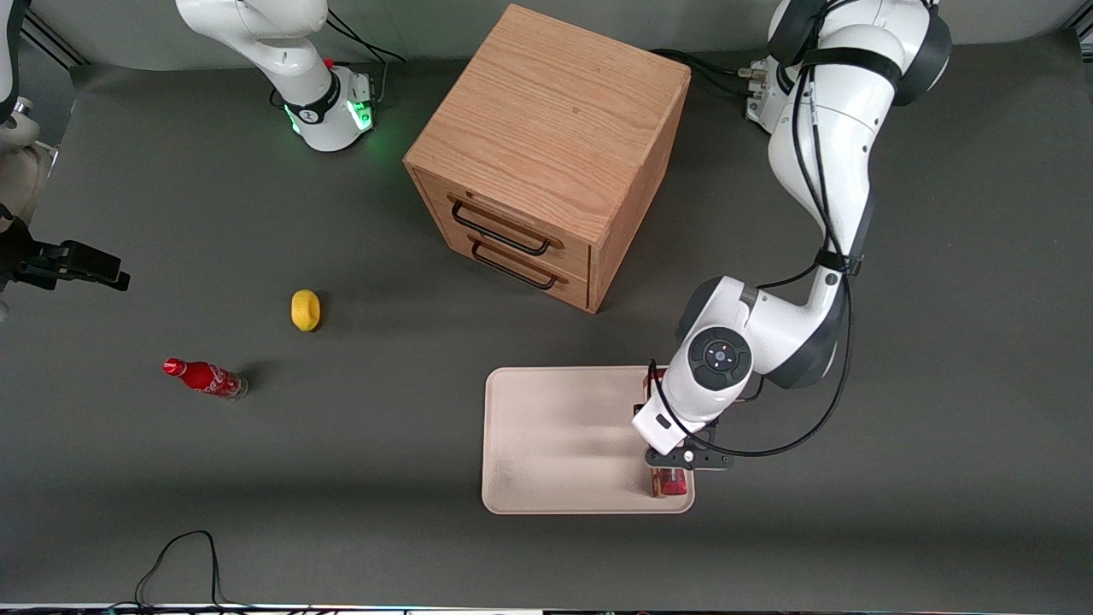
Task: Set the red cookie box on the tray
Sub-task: 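Lower the cookie box onto the tray and open the left gripper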
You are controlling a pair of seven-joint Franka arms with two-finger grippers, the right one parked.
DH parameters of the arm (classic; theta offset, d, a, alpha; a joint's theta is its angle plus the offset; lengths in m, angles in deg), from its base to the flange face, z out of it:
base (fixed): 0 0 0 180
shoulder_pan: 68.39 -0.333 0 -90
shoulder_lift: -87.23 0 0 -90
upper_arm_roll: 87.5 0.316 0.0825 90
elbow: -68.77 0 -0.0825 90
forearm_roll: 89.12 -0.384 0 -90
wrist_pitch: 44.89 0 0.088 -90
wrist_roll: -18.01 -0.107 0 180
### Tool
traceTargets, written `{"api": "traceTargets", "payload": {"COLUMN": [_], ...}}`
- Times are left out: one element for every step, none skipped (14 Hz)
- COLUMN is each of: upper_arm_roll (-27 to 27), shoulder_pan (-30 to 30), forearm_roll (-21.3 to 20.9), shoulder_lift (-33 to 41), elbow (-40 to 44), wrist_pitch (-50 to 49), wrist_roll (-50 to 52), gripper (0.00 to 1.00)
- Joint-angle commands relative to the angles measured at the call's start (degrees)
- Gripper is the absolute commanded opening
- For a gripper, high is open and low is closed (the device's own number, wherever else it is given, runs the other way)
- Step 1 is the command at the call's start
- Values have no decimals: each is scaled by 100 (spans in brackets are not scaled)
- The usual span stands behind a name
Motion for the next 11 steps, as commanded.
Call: {"api": "traceTargets", "payload": {"upper_arm_roll": [15,15,24,24,24,24,24,24,24,24,15], "shoulder_pan": [16,16,-1,-10,-19,-28,-19,-19,-28,-54,-63], "forearm_roll": [-114,-114,-97,-106,-114,-97,-88,-88,-62,-53,-44], "shoulder_lift": [28,37,63,116,221,430,641,913,1203,1458,1705], "elbow": [-78,-78,-61,-52,-26,1,70,115,115,115,115], "wrist_pitch": [152,152,143,64,-58,-390,-846,-1198,-1472,-1701,-1903], "wrist_roll": [48,65,135,232,259,259,259,259,259,259,268], "gripper": [85,100,100,100,100,100,100,100,100,100,100]}}
